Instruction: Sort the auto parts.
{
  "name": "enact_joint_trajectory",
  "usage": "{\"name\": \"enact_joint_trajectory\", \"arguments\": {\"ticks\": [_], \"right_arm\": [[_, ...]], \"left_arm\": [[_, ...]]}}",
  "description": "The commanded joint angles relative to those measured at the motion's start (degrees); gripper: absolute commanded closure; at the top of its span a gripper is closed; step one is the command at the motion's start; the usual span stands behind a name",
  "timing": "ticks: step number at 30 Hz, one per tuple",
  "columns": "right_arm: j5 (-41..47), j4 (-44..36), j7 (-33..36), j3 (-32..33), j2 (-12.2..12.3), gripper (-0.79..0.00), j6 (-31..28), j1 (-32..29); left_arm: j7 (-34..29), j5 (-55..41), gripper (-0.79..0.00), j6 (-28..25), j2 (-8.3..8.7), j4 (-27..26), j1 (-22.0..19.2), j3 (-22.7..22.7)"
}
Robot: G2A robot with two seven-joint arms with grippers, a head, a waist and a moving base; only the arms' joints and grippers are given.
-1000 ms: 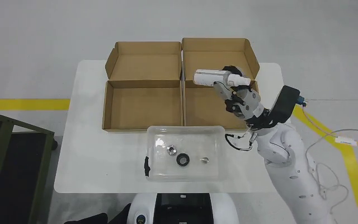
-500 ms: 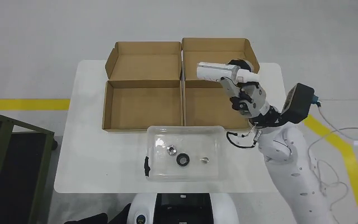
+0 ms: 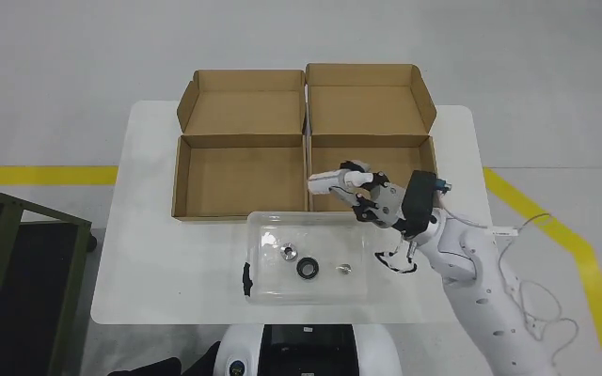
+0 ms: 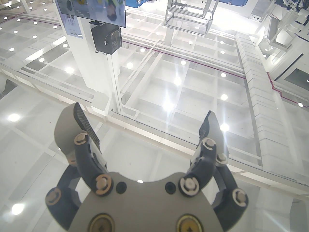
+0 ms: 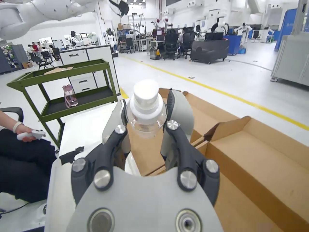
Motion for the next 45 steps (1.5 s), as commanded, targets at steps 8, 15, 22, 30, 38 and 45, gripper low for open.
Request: {"name": "enact_joint_trajectory", "arguments": {"ticks": [8, 15, 22, 30, 38, 45], "right_arm": [[-2.6, 6.2, 5.7, -0.1, 0.5, 0.0, -2.9, 2.4], [-6.4, 11.4, 8.4, -1.7, 0.5, 0.0, -3.4, 6.5], [-10.1, 15.9, 8.1, -3.7, 0.1, 0.0, -2.1, 11.4], [-12.8, 21.8, 7.3, -7.5, -0.7, 0.0, -1.3, 15.9], [-14.9, 27.0, 6.3, -10.2, -1.4, 0.0, -0.6, 19.6], [-17.0, 29.0, 5.9, -11.5, -1.6, -0.046, -0.5, 21.1]], "left_arm": [[0.0, 0.0, -0.785, 0.0, 0.0, 0.0, 0.0, 0.0], [0.0, 0.0, -0.785, 0.0, 0.0, 0.0, 0.0, 0.0], [0.0, 0.0, -0.785, 0.0, 0.0, 0.0, 0.0, 0.0], [0.0, 0.0, -0.785, 0.0, 0.0, 0.0, 0.0, 0.0], [0.0, 0.0, -0.785, 0.0, 0.0, 0.0, 0.0, 0.0], [0.0, 0.0, -0.785, 0.0, 0.0, 0.0, 0.0, 0.0]]}}
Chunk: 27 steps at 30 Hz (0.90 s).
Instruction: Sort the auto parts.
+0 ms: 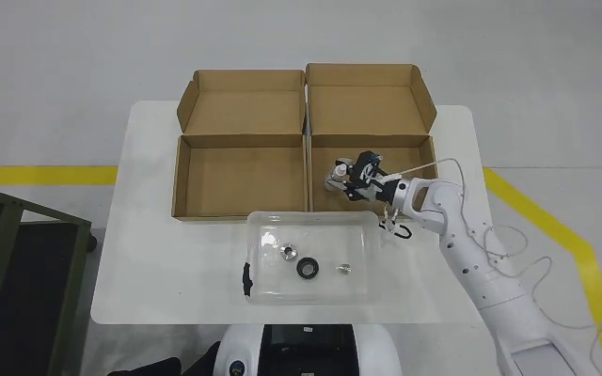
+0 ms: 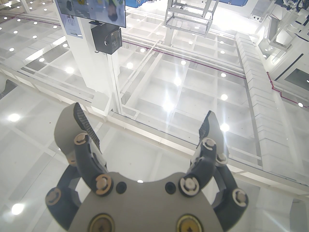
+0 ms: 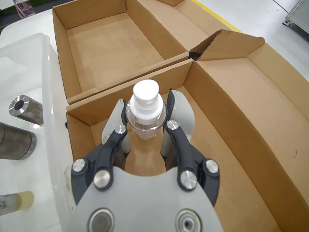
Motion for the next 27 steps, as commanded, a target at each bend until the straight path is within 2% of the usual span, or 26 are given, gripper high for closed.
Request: {"name": "enact_joint_trajectory", "arguments": {"ticks": [1, 3, 5, 15, 20, 27], "right_arm": [[-0.3, 0.3, -0.3, -0.2, 0.0, -0.157, 0.0, 0.2], [-0.6, 0.5, -0.4, -0.3, 0.0, -0.363, -0.1, 0.4], [-0.9, 0.6, -0.4, -0.4, 0.0, -0.785, -0.1, 0.4], [-0.6, -4.1, -1.9, 2.5, 0.7, -0.785, 1.2, -0.2], [-0.4, -10.1, -1.3, 5.3, 1.5, -0.785, 0.2, -1.9], [2.1, -20.9, 2.5, 9.4, 2.9, -0.785, -4.9, -6.4]], "left_arm": [[0.0, 0.0, -0.785, 0.0, 0.0, 0.0, 0.0, 0.0], [0.0, 0.0, -0.785, 0.0, 0.0, 0.0, 0.0, 0.0], [0.0, 0.0, -0.785, 0.0, 0.0, 0.0, 0.0, 0.0], [0.0, 0.0, -0.785, 0.0, 0.0, 0.0, 0.0, 0.0], [0.0, 0.0, -0.785, 0.0, 0.0, 0.0, 0.0, 0.0], [0.0, 0.0, -0.785, 0.0, 0.0, 0.0, 0.0, 0.0]]}}
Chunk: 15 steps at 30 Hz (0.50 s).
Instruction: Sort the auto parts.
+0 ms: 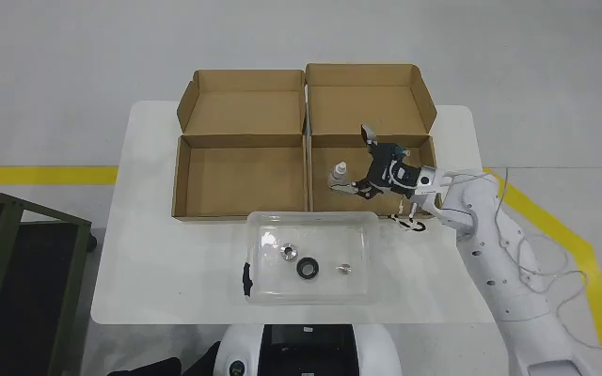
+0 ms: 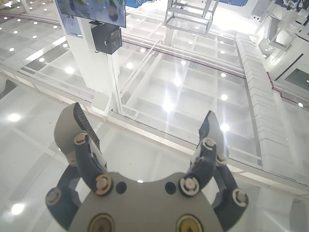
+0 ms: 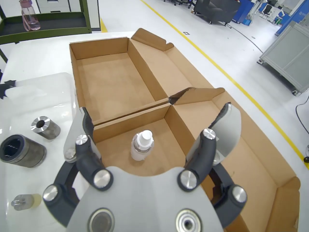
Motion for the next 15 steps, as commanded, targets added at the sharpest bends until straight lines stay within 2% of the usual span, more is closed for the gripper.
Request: {"name": "enact_joint_trajectory", "arguments": {"ticks": [1, 9, 15], "right_arm": [[1.0, -3.0, 1.4, 0.8, 0.3, -0.785, -1.2, -1.5], [5.3, -13.3, 9.1, 3.4, 1.5, -0.785, -1.9, -8.8], [9.4, -21.4, 18.0, 5.1, 2.5, -0.785, -1.8, -14.9]], "left_arm": [[0.0, 0.0, -0.785, 0.0, 0.0, 0.0, 0.0, 0.0], [0.0, 0.0, -0.785, 0.0, 0.0, 0.0, 0.0, 0.0], [0.0, 0.0, -0.785, 0.0, 0.0, 0.0, 0.0, 0.0]]}}
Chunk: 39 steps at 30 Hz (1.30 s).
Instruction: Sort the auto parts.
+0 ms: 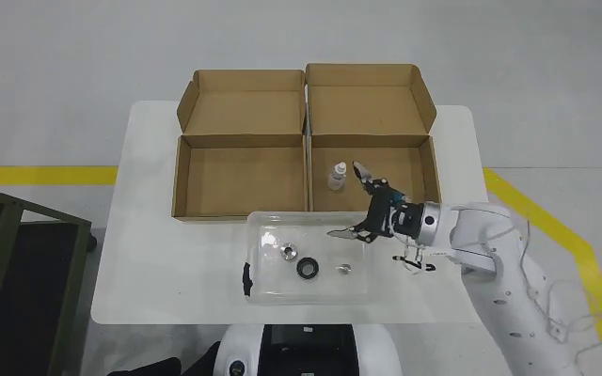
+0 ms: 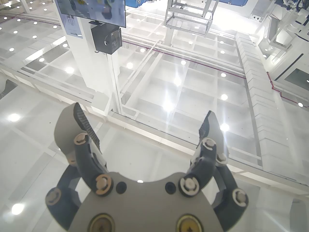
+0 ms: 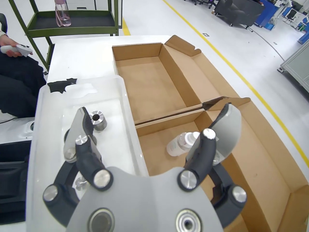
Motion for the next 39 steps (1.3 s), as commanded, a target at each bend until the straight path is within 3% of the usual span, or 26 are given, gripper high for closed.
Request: {"name": "enact_joint_trajectory", "arguments": {"ticks": [1, 10, 17, 33, 39], "right_arm": [[1.0, -2.8, 3.2, 0.7, 0.4, -0.785, -0.3, -2.0], [3.1, -11.7, 13.3, 4.0, 2.1, -0.785, -2.7, -9.1], [1.2, -13.1, 15.1, 5.1, 2.8, -0.785, -2.3, -11.9], [0.2, -13.1, 14.9, 5.0, 2.9, -0.785, -1.5, -12.1], [-1.3, -13.1, 19.6, 1.7, 3.3, -0.785, -2.9, -10.3]], "left_arm": [[0.0, 0.0, -0.785, 0.0, 0.0, 0.0, 0.0, 0.0], [0.0, 0.0, -0.785, 0.0, 0.0, 0.0, 0.0, 0.0], [0.0, 0.0, -0.785, 0.0, 0.0, 0.0, 0.0, 0.0], [0.0, 0.0, -0.785, 0.0, 0.0, 0.0, 0.0, 0.0], [0.0, 0.0, -0.785, 0.0, 0.0, 0.0, 0.0, 0.0]]}}
